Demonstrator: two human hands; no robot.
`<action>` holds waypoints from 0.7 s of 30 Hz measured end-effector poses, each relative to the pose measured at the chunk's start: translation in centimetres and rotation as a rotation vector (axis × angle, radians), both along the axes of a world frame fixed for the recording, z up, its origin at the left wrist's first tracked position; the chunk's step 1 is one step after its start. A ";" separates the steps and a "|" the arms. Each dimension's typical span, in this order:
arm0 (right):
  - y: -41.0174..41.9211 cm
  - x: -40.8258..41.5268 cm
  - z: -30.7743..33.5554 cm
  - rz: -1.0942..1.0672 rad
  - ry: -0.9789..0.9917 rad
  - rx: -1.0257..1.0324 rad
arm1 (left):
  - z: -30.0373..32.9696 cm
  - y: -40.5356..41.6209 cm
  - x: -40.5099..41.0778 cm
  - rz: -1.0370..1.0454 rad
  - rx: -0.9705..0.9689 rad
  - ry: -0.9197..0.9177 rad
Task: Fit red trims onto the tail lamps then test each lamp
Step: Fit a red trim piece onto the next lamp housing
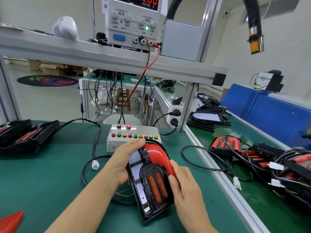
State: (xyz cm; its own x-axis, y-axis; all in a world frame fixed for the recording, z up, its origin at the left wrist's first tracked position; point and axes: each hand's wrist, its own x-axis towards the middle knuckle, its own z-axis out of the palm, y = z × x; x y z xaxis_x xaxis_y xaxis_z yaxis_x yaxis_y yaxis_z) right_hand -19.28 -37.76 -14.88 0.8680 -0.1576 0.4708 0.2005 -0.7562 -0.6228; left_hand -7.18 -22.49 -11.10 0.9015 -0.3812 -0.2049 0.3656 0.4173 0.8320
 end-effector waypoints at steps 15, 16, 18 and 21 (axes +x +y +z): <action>-0.4 0.0 0.4 -0.023 0.075 0.050 | -0.2 0.3 0.0 -0.011 0.120 -0.027; -0.4 0.0 0.6 -0.004 0.102 0.127 | -0.3 0.3 0.1 -0.012 0.120 -0.024; -0.7 0.1 0.9 0.036 0.163 0.283 | -0.3 0.3 0.2 -0.021 0.123 -0.012; -1.4 0.0 1.2 0.096 0.324 0.516 | -0.4 0.4 0.3 -0.021 0.132 0.017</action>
